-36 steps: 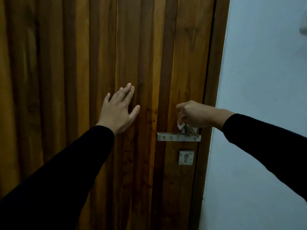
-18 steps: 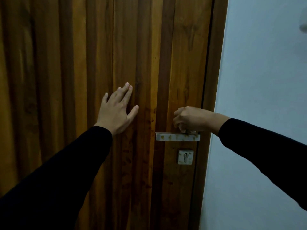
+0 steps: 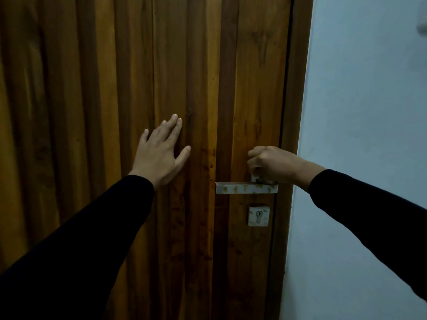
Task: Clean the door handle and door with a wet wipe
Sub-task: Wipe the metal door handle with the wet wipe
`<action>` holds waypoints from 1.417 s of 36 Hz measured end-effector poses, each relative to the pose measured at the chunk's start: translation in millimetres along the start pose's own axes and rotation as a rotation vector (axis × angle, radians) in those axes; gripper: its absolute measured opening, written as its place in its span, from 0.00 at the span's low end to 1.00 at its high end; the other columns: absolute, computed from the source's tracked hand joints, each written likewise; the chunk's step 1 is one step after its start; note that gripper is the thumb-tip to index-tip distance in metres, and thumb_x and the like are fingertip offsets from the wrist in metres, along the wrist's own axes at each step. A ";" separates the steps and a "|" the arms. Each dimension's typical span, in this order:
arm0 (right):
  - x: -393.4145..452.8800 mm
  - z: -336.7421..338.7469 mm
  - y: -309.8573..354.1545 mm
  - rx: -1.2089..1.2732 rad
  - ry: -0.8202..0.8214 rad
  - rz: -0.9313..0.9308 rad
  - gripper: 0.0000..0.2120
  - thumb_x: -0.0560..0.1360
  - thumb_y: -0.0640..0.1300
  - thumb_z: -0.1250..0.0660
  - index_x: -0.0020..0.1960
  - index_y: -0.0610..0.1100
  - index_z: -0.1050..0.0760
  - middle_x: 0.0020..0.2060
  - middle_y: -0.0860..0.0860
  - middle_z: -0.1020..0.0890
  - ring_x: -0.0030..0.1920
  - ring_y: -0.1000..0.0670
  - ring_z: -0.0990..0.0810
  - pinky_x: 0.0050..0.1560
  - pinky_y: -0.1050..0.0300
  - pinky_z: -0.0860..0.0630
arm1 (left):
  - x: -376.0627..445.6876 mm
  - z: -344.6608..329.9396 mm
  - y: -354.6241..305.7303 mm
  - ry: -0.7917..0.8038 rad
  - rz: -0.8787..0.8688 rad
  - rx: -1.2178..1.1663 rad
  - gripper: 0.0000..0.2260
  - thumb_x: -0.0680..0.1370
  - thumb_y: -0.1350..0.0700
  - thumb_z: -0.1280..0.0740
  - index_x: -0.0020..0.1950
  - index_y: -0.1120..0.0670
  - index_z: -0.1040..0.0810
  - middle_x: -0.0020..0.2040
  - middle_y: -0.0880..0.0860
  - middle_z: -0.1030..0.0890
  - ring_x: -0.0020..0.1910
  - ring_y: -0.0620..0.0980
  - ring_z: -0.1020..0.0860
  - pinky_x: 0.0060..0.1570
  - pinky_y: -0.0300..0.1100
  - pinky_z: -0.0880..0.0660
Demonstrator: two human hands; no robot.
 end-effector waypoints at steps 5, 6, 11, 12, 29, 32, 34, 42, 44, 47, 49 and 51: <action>-7.2 -3.4 -1.9 0.088 -0.091 -0.093 0.07 0.70 0.29 0.34 0.41 0.39 0.21 0.40 0.49 0.26 0.40 0.55 0.31 0.33 0.72 0.40 | 0.5 -0.2 0.3 0.005 0.007 0.010 0.30 0.80 0.39 0.53 0.78 0.50 0.56 0.79 0.49 0.56 0.77 0.50 0.51 0.74 0.54 0.52; -9.5 -5.9 -2.8 0.090 -0.102 -0.122 0.07 0.70 0.29 0.34 0.42 0.39 0.21 0.40 0.48 0.25 0.40 0.55 0.30 0.33 0.72 0.39 | 0.4 -0.5 0.4 0.003 0.006 0.009 0.30 0.80 0.39 0.53 0.78 0.50 0.56 0.79 0.49 0.56 0.77 0.50 0.51 0.74 0.54 0.52; -22.5 -19.5 -5.5 0.138 -0.229 -0.248 0.06 0.68 0.30 0.30 0.37 0.39 0.20 0.35 0.46 0.22 0.36 0.52 0.29 0.32 0.70 0.40 | 0.7 -1.5 0.6 0.005 0.005 0.006 0.30 0.80 0.39 0.53 0.78 0.51 0.57 0.79 0.49 0.56 0.77 0.50 0.52 0.73 0.54 0.52; -25.1 -22.2 -5.7 0.151 -0.268 -0.277 0.06 0.68 0.30 0.29 0.37 0.39 0.20 0.35 0.45 0.22 0.35 0.52 0.29 0.32 0.68 0.39 | 0.6 -1.6 0.2 0.006 0.006 0.006 0.30 0.80 0.39 0.53 0.78 0.51 0.57 0.79 0.49 0.56 0.77 0.50 0.52 0.73 0.54 0.52; -38.4 -51.2 8.3 0.443 -0.689 -0.625 0.06 0.67 0.33 0.27 0.33 0.35 0.22 0.33 0.45 0.22 0.34 0.49 0.21 0.34 0.66 0.25 | 0.9 -0.5 -1.4 0.007 0.017 -0.009 0.30 0.80 0.40 0.53 0.78 0.50 0.56 0.79 0.49 0.56 0.77 0.50 0.52 0.74 0.54 0.53; -40.1 -52.4 15.1 0.498 -0.771 -0.687 0.05 0.68 0.32 0.28 0.34 0.36 0.21 0.32 0.50 0.25 0.33 0.60 0.27 0.34 0.76 0.31 | 0.7 -0.4 -1.7 0.003 0.015 -0.017 0.30 0.80 0.40 0.52 0.78 0.50 0.56 0.79 0.49 0.56 0.77 0.50 0.52 0.74 0.54 0.53; -40.3 -55.2 18.1 0.528 -0.811 -0.716 0.04 0.68 0.31 0.28 0.35 0.37 0.20 0.33 0.51 0.25 0.33 0.61 0.28 0.34 0.78 0.32 | 0.8 -0.9 -1.4 -0.001 0.012 -0.020 0.30 0.80 0.40 0.52 0.78 0.50 0.55 0.79 0.49 0.55 0.77 0.50 0.52 0.73 0.55 0.53; -38.4 -65.0 24.9 0.633 -0.906 -0.815 0.02 0.68 0.34 0.27 0.38 0.38 0.19 0.35 0.50 0.24 0.36 0.58 0.26 0.38 0.77 0.31 | 1.2 -2.0 -0.9 0.005 0.017 -0.012 0.30 0.80 0.40 0.52 0.78 0.50 0.56 0.79 0.49 0.56 0.77 0.50 0.51 0.74 0.55 0.52; -39.4 -66.9 27.4 0.632 -0.917 -0.836 0.02 0.69 0.35 0.28 0.38 0.38 0.20 0.35 0.50 0.24 0.36 0.56 0.26 0.37 0.77 0.31 | 1.1 -2.5 -0.8 0.004 0.014 -0.013 0.30 0.80 0.40 0.52 0.78 0.50 0.56 0.79 0.49 0.56 0.77 0.50 0.52 0.74 0.55 0.52; -43.9 -73.5 31.9 0.628 -0.910 -0.857 0.03 0.69 0.34 0.28 0.37 0.38 0.20 0.34 0.50 0.25 0.35 0.59 0.27 0.35 0.76 0.31 | 1.1 -3.1 -0.8 0.005 0.013 -0.009 0.30 0.80 0.40 0.53 0.78 0.50 0.57 0.79 0.49 0.56 0.77 0.50 0.52 0.74 0.55 0.53; -46.5 -77.3 37.0 0.632 -0.889 -0.858 0.03 0.69 0.33 0.29 0.37 0.37 0.20 0.32 0.53 0.26 0.34 0.60 0.28 0.34 0.76 0.31 | 1.4 -3.9 -0.1 0.006 0.019 -0.005 0.30 0.80 0.39 0.53 0.78 0.50 0.57 0.78 0.49 0.57 0.77 0.50 0.53 0.74 0.55 0.53; -48.5 -77.8 40.6 0.619 -0.868 -0.860 0.02 0.69 0.33 0.28 0.37 0.37 0.20 0.31 0.55 0.27 0.32 0.60 0.29 0.33 0.76 0.32 | 1.7 -5.5 -0.7 0.004 0.021 -0.006 0.30 0.80 0.39 0.52 0.78 0.50 0.57 0.79 0.49 0.57 0.77 0.51 0.52 0.74 0.56 0.54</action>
Point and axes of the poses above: each hand's wrist, its own x-axis towards the middle knuckle, its own z-axis out of the back of the hand, y = z × x, the point moved 1 cm from there along x, towards the middle knuckle
